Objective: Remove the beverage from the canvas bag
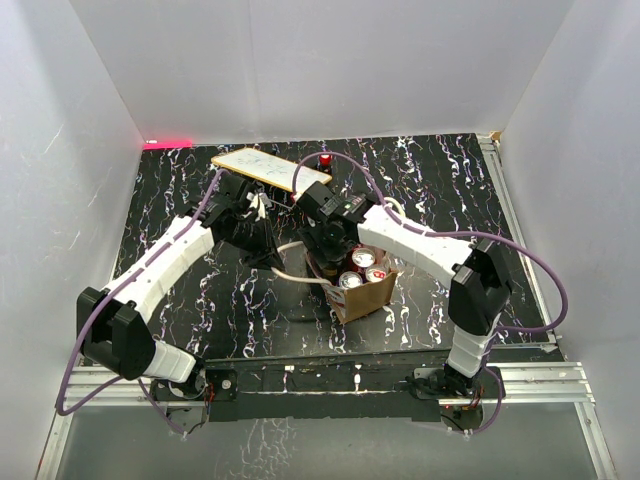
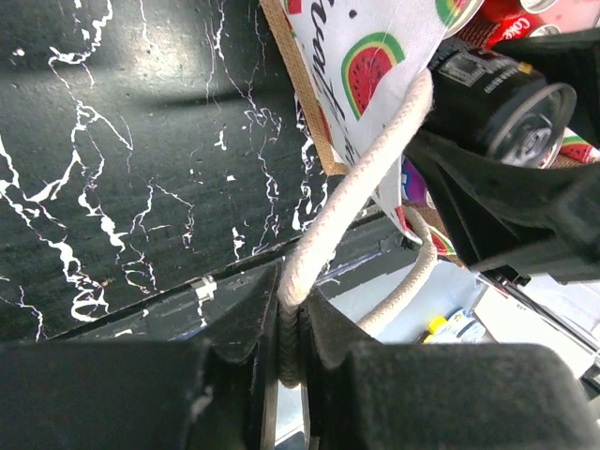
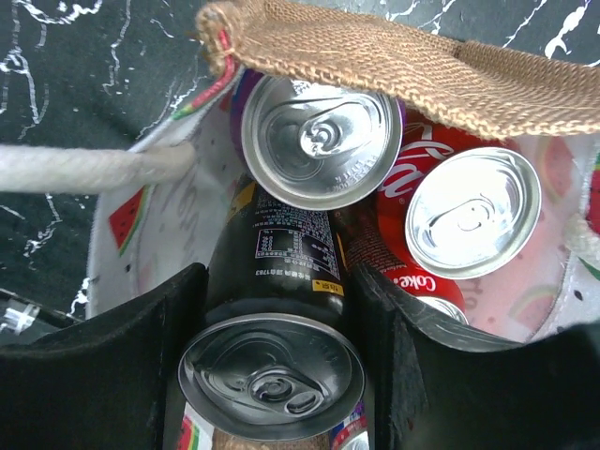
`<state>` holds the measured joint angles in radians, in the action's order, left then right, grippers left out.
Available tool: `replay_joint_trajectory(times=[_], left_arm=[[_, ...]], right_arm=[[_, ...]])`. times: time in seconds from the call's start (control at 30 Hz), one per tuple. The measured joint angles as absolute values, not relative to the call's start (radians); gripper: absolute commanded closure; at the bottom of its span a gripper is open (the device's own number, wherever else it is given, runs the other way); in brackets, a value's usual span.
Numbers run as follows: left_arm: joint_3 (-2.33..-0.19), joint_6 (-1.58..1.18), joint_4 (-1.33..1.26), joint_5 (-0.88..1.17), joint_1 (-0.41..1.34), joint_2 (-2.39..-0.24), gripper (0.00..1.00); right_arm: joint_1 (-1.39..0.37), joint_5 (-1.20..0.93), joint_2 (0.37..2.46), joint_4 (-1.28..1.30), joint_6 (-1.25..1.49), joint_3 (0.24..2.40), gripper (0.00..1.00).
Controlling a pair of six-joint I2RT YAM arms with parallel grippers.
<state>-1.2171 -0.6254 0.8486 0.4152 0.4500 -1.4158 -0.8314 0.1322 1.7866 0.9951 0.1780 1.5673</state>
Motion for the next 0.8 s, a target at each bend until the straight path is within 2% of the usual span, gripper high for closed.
replay_joint_trajectory(times=[0.17,0.47,0.8], left_arm=[[-1.24,-0.62,0.871,0.372,0.449,-1.416,1.0],[-1.3,-0.563,0.947,0.274,0.405,-1.415,1.0],[-1.315,-0.52,1.004,0.247,0.352,-1.414,1.0]], right_arm=[[-0.834,0.118,1.776,1.04,0.188,1.635,0.92],[-0.841,0.121,1.73,1.087,0.192,1.781,0.92],[-0.83,0.327,1.686,1.099,0.165,2.033,0.92]])
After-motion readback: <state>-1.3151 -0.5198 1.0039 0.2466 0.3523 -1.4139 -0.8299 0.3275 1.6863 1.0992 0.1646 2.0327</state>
